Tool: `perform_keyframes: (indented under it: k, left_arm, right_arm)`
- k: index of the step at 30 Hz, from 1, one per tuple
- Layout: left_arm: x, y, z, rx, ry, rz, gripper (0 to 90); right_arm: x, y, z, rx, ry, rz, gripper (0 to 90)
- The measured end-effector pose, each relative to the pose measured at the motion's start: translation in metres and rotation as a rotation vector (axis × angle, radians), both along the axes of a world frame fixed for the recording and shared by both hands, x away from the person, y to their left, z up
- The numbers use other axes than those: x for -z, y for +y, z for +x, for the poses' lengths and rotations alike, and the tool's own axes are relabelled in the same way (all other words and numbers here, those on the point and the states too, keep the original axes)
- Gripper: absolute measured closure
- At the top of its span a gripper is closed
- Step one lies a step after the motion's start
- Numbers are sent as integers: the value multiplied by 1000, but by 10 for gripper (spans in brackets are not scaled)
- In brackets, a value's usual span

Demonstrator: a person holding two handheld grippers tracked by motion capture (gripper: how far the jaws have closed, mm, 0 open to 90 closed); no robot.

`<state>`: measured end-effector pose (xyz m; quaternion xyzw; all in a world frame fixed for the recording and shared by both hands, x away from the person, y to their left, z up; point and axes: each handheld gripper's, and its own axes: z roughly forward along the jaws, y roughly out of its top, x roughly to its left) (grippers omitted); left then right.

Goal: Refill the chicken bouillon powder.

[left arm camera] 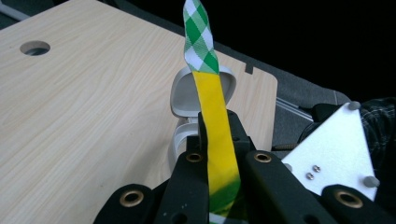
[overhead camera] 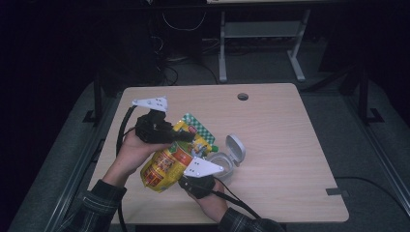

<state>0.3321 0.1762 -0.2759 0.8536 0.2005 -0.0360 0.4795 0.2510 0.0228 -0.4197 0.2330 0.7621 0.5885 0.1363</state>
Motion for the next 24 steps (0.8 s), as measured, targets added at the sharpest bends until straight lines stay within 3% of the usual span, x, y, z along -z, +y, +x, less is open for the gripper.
perform_keyframes:
  k: [24]
  left_arm:
    - [10, -16, 11, 8, 48, 57, 900]
  right_arm:
    - [6, 0, -5, 6, -4, 11, 900]
